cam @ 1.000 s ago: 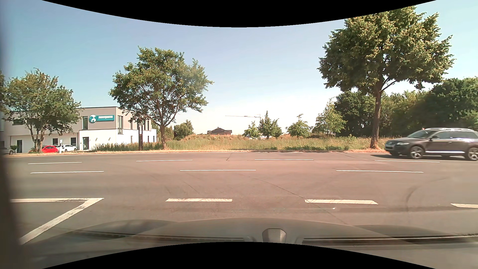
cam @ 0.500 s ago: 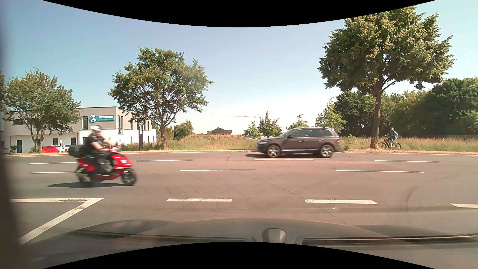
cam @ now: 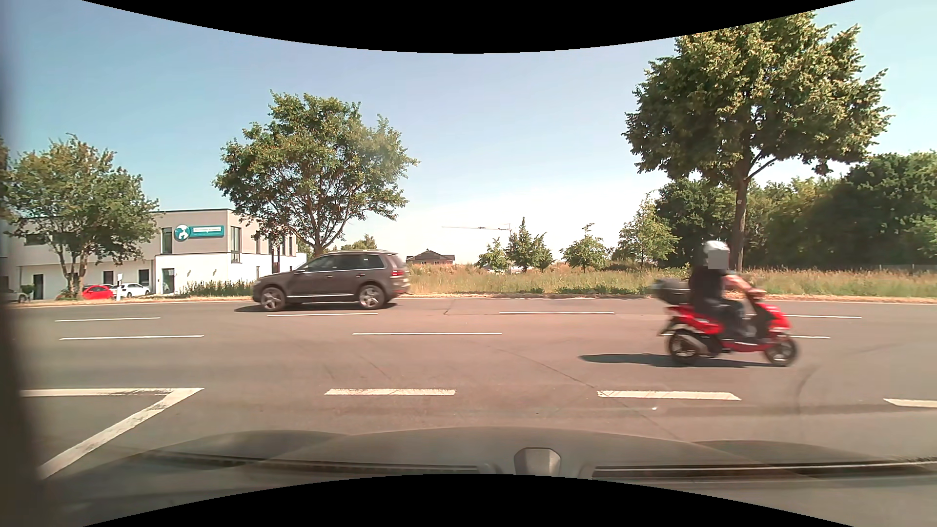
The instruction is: Follow the waypoints while adhering to traffic rules and regulations
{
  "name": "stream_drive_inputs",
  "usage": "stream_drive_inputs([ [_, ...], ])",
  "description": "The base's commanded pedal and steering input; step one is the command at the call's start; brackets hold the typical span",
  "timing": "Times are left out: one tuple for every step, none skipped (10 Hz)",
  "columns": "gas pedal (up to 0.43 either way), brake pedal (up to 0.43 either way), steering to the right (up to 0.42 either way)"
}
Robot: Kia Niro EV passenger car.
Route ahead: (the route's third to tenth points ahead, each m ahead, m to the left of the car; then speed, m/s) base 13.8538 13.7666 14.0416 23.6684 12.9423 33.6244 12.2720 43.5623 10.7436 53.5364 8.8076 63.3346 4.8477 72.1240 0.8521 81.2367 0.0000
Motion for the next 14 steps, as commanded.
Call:
stream_drive_inputs([
  [0.000, 0.348, 0.016],
  [0.000, 0.329, 0.016],
  [0.000, 0.323, 0.016],
  [0.000, 0.348, 0.016],
  [0.000, 0.329, 0.016],
  [0.000, 0.329, 0.016],
  [0.000, 0.335, 0.016],
  [0.000, 0.354, 0.016],
  [0.000, 0.335, 0.016],
  [0.000, 0.329, 0.016],
  [0.000, 0.329, 0.016],
  [0.000, 0.323, 0.016],
  [0.000, 0.317, 0.016],
  [0.000, 0.293, 0.016],
])
